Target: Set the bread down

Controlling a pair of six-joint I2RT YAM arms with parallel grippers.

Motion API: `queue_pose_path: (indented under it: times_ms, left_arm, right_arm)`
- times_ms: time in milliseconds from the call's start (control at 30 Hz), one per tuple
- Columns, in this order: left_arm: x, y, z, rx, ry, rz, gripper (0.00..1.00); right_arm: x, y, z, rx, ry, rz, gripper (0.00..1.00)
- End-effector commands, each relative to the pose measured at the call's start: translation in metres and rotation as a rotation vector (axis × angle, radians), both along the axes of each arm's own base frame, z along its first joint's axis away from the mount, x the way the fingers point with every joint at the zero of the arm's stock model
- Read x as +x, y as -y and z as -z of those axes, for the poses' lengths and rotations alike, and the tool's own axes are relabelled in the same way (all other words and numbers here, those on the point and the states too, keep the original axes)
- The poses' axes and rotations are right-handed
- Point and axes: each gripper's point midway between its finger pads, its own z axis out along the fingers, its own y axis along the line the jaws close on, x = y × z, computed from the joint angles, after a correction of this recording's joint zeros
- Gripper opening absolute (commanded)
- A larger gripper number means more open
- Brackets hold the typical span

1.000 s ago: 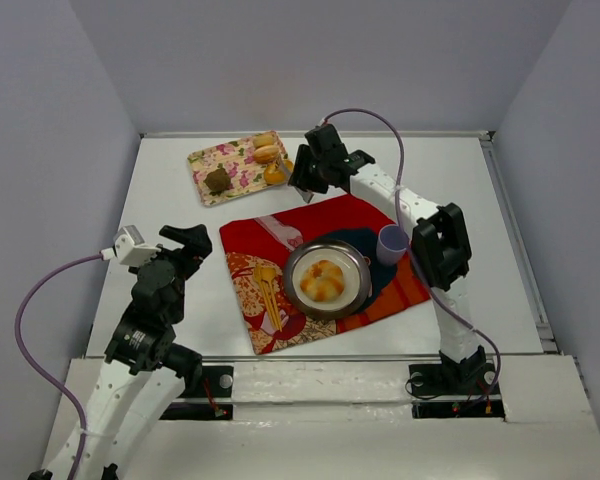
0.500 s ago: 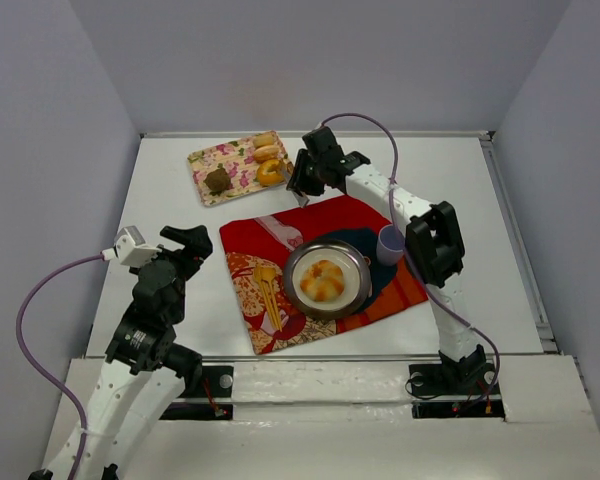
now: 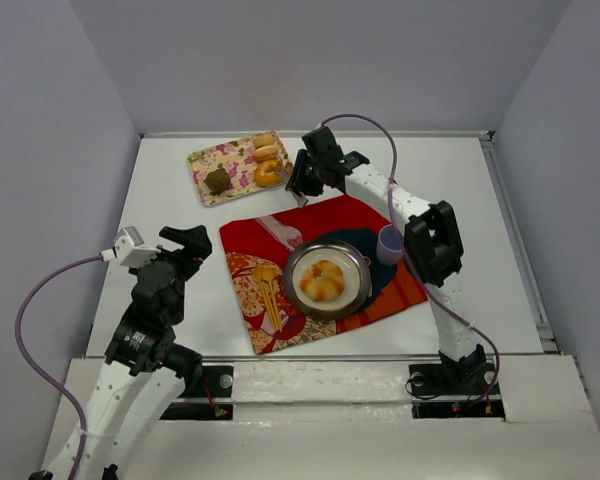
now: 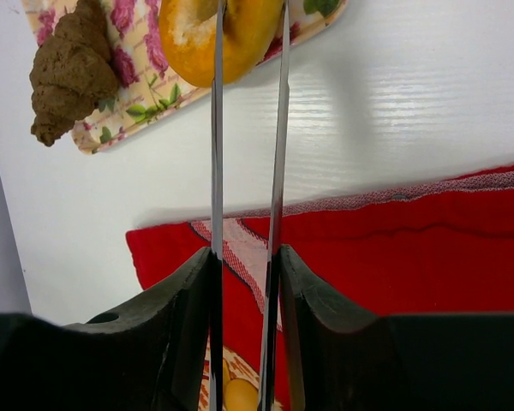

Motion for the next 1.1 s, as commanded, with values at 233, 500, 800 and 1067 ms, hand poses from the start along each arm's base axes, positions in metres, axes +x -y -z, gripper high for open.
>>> queue_pose_path:
  times_ms: [233, 500, 800, 1067]
  left_arm:
    - [-0.002, -0.009, -0.011, -0.037, 0.055, -0.055, 0.99]
    - [-0.004, -0.01, -0.012, -0.044, 0.063, -0.058, 0.99]
    - [-0.004, -0.01, -0.012, -0.042, 0.063, -0.054, 0.99]
    - [-0.001, -0.006, -0.011, -0.036, 0.058, -0.041, 0.99]
  right_arm:
    - [0.005, 0.018, -0.103, 0.073, 0.267, 0.046, 0.07]
    - [-0.009, 0.032, -0.133, 0.13, 0.367, 0.069, 0.07]
    - [-0.081, 0.048, -0.162, 0.195, 0.375, -0.097, 0.07]
    - [-0.189, 0.125, -0.103, 0.077, 0.219, -0.102, 0.07]
